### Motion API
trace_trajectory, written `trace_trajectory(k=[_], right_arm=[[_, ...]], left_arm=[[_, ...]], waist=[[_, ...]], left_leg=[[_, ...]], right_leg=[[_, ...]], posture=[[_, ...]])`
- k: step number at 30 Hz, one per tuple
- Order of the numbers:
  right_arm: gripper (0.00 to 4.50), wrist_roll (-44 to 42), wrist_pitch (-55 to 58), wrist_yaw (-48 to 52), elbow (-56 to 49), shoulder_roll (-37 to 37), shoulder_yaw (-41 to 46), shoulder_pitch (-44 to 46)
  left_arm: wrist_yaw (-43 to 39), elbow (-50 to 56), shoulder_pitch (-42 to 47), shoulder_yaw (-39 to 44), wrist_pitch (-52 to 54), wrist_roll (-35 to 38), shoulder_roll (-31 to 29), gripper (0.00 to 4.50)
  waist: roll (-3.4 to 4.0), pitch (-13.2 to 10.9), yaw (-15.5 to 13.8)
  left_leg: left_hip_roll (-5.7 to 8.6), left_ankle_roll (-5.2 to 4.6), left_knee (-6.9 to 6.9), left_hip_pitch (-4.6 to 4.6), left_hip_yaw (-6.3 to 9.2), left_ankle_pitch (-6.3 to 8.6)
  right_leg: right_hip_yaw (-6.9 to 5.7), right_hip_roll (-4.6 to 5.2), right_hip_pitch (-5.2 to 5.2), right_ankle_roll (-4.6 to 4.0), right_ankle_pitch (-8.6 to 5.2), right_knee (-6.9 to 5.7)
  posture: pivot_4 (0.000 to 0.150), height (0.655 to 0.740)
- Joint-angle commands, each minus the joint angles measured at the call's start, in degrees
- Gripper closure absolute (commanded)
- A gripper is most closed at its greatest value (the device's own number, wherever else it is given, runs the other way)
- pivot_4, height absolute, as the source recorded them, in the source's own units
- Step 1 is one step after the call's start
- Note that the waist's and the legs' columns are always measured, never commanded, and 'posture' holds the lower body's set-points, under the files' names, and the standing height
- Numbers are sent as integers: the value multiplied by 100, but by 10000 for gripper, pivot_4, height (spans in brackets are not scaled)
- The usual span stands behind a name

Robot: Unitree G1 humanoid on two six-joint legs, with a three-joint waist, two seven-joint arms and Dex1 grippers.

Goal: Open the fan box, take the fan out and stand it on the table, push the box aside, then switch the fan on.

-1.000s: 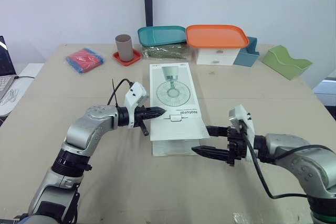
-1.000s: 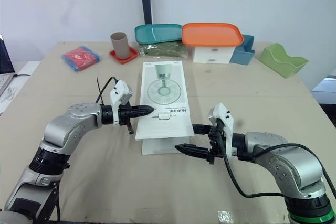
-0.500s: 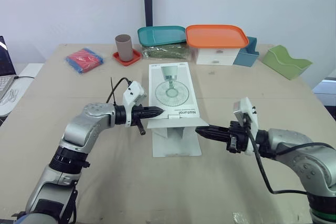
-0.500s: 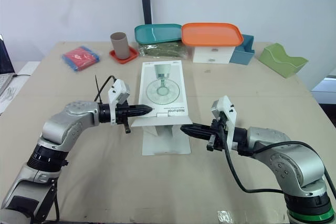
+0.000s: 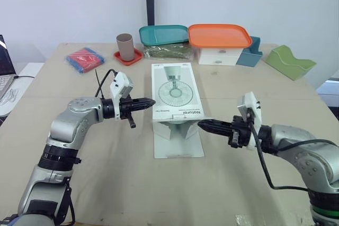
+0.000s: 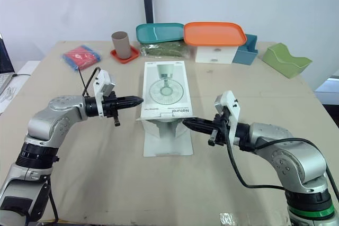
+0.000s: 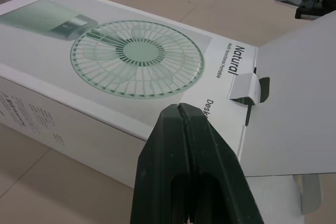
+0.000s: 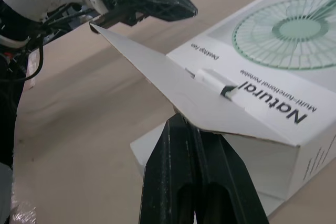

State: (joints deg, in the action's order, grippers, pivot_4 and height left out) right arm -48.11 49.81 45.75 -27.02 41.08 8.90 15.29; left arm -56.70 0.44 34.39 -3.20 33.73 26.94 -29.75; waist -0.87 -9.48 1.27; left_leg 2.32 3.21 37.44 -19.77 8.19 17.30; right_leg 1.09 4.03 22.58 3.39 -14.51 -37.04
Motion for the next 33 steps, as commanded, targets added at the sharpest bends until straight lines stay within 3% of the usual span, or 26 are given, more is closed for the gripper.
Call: trace_trajectory(k=[1,19,25,33], right_arm=[[44675,-103,-92,-135,-77,-116,38,288],[44675,1387,-607,-841,661,-643,-878,1035],[44675,1635,-282,-1228,844,-803,-949,1130],[44675,1834,-204,-1235,699,-812,-1150,1132]], left_arm=[[19,210,100,291,-173,211,88,45000],[523,358,431,1140,-93,1079,376,45000],[555,519,340,893,-205,888,383,45000],[915,392,108,-54,-315,-45,500,45000]], waist=[[0,0,1],[0,1,8],[0,1,8],[1,1,7]], left_leg=[[0,0,0,-1,0,0],[-2,40,8,-41,-2,-23],[-2,40,8,-41,-2,-23],[-1,40,8,-42,-3,-24]], right_leg=[[0,0,2,0,0,0],[1,-1,45,-7,17,-3],[1,-3,46,-8,20,-3],[2,-4,46,-9,21,-3]], posture=[[1500,7400],[1500,7400],[1500,7400],[1500,7400]])
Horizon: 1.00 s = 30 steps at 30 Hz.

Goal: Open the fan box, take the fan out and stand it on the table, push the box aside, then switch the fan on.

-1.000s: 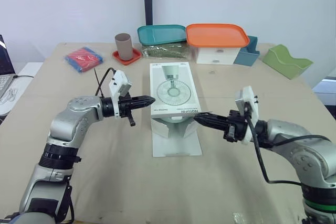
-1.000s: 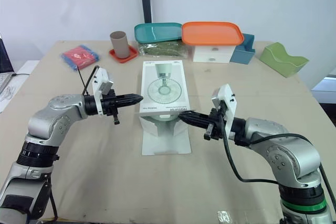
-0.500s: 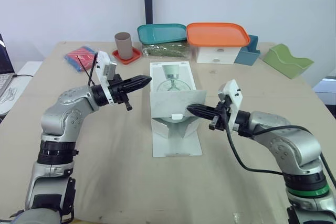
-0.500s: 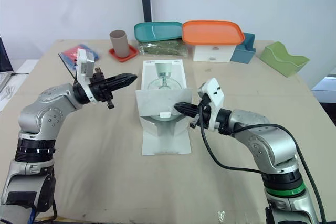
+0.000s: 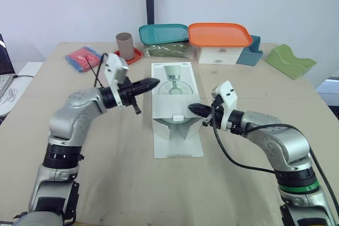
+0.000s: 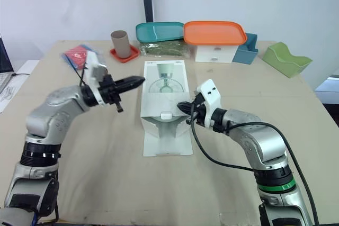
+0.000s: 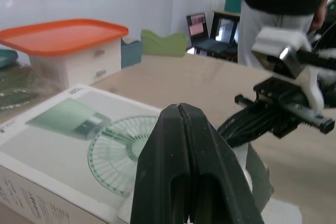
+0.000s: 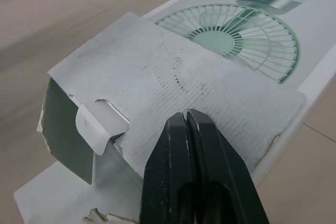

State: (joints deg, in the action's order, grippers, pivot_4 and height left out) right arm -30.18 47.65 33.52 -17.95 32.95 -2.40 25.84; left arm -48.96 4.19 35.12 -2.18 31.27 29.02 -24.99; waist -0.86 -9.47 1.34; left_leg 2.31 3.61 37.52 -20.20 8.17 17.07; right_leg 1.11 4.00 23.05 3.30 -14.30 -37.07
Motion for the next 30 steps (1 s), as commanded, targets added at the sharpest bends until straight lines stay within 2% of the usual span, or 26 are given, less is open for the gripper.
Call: trace_trajectory(k=[1,11,15,22,30], right_arm=[[44675,72,40,-22,-213,12,-37,64],[44675,144,6,110,-340,4,-96,25],[44675,-156,211,409,-665,64,-135,-9],[44675,-96,512,416,-1066,180,-507,-92],[44675,-94,858,469,-1167,759,-344,-241]], left_arm=[[170,-8,46,-192,0,-239,75,45000],[-43,-244,-38,-748,425,-547,-42,45000],[-42,-287,-48,-770,429,-614,-18,45000],[22,-396,-9,-737,459,-685,36,45000],[28,-450,23,-694,471,-731,42,45000]], waist=[[0,0,1],[1,1,4],[3,3,5],[3,4,4],[2,6,0]], left_leg=[[0,-2,0,0,0,0],[0,-4,0,0,-2,0],[-1,-5,0,1,-1,0],[0,-10,2,1,-1,3],[1,-10,4,1,0,2]], right_leg=[[0,0,0,0,0,0],[0,-1,0,0,1,-2],[0,-1,0,0,1,-2],[0,-1,-1,1,2,-2],[0,0,-2,2,3,-2]], posture=[[1500,7400],[1500,7400],[1500,7400],[1500,7400],[1500,7400]])
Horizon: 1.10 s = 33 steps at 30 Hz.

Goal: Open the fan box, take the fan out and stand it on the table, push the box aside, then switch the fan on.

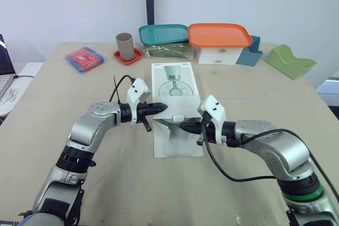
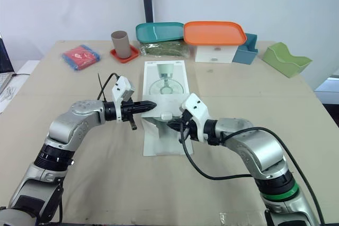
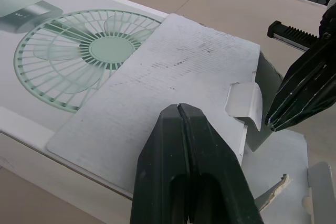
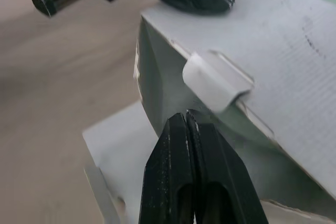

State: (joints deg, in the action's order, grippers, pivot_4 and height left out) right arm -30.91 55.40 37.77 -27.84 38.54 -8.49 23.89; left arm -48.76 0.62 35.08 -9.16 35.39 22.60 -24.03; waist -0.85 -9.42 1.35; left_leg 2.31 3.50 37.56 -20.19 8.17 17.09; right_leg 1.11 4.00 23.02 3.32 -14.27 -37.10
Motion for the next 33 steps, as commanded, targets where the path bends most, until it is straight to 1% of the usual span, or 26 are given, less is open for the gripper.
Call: trace_trajectory(k=[1,3,9,12,15,18,21,26,27,33], right_arm=[[44675,-44,135,65,-212,294,305,-77],[44675,-89,223,109,-268,449,373,-132],[44675,-245,440,234,-350,844,644,-337],[44675,-49,330,230,-160,1072,693,-484],[44675,437,-94,154,238,1253,573,-552],[44675,819,-490,76,556,1194,479,-474],[44675,1140,-864,-73,904,926,358,-272],[44675,1359,-1191,-150,1163,513,283,-75],[44675,1421,-1306,-151,1208,418,227,-34],[44675,1555,-1607,-102,1340,-14,141,61]], left_arm=[[-20,-103,24,-22,36,-116,-73,45000],[-63,-117,21,-57,2,-149,-93,45000],[-154,-140,32,-108,-74,-248,-98,45000],[-184,-163,45,-97,-87,-274,-82,45000],[-211,-189,67,-106,-121,-304,-70,45000],[-220,-210,94,-105,-127,-310,-55,45000],[-216,-234,118,-90,-158,-313,-23,45000],[-211,-233,147,-85,-164,-319,2,45000],[-211,-225,148,-75,-160,-311,4,45000],[-207,-189,125,-62,-149,-301,-3,45000]], waist=[[0,1,0],[0,1,-1],[0,1,2],[0,1,-2],[0,1,0],[0,1,0],[1,1,5],[1,1,1],[1,1,1],[1,1,2]], left_leg=[[0,-2,0,0,0,0],[0,-21,1,0,0,9],[0,-26,3,0,-2,9],[0,-27,3,0,-2,9],[1,-27,4,0,-3,9],[0,-29,5,1,-7,6],[-1,-28,5,1,-8,5],[-1,-19,6,1,-6,-1],[0,1,6,0,-6,-11],[0,2,6,0,-6,-12]], right_leg=[[0,0,-1,1,1,0],[0,0,-2,3,2,0],[1,-1,-2,2,5,0],[0,0,-3,2,5,1],[1,0,-3,2,5,0],[2,0,-3,2,10,0],[2,-1,-3,1,11,0],[2,-1,-2,0,15,0],[2,0,-2,0,15,1],[2,0,-2,0,15,0]], posture=[[1500,7400],[1500,7400],[1500,7400],[1500,7400],[1500,7400],[1500,7400],[1500,7400],[1500,7400],[1500,7400],[1500,7400]])
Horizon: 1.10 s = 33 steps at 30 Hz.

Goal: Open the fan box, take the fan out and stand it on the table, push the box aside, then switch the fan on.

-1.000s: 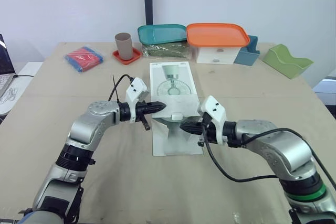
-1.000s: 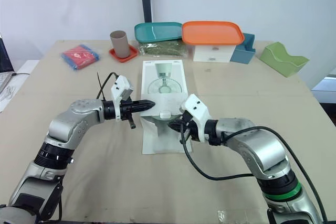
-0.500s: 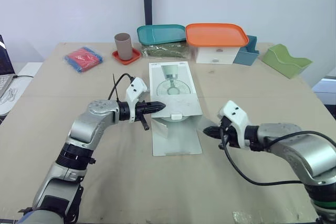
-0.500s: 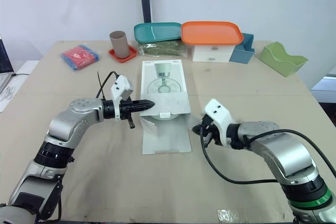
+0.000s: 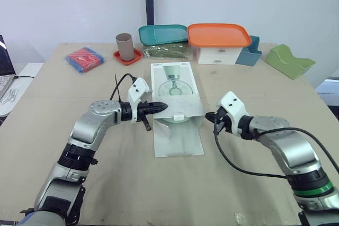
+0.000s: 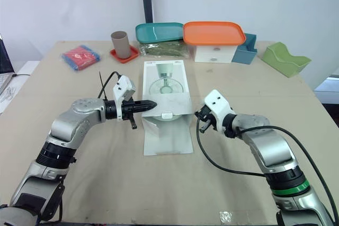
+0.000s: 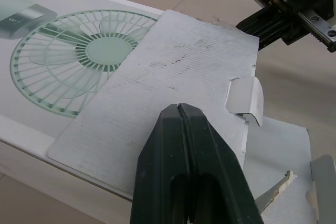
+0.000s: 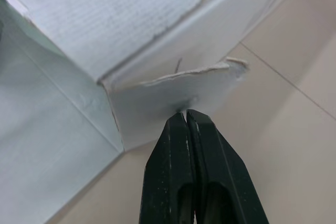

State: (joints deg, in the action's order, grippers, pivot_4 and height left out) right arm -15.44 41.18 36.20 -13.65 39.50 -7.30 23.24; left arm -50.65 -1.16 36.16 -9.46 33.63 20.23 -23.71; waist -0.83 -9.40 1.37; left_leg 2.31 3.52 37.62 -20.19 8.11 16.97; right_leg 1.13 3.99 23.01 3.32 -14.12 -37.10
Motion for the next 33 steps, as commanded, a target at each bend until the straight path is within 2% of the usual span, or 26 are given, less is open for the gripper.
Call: trace_trajectory(k=[1,23,33], right_arm=[[44675,20,-210,65,-80,-169,1,121],[44675,206,-625,220,4,-359,216,-108],[44675,71,-873,51,524,-463,935,617]], left_arm=[[-13,18,2,-12,41,-29,-18,45000],[-1,53,-35,-87,-15,-87,26,45000],[32,113,-90,-79,-30,-65,75,45000]], waist=[[0,0,0],[1,0,10],[1,0,5]], left_leg=[[0,0,0,0,0,0],[-1,-2,0,0,-2,1],[-1,-2,0,0,-3,1]], right_leg=[[0,0,0,0,0,0],[1,-1,3,-2,2,-2],[1,-1,3,-4,3,-2]], posture=[[1500,7400],[1500,7400],[1500,7400]])
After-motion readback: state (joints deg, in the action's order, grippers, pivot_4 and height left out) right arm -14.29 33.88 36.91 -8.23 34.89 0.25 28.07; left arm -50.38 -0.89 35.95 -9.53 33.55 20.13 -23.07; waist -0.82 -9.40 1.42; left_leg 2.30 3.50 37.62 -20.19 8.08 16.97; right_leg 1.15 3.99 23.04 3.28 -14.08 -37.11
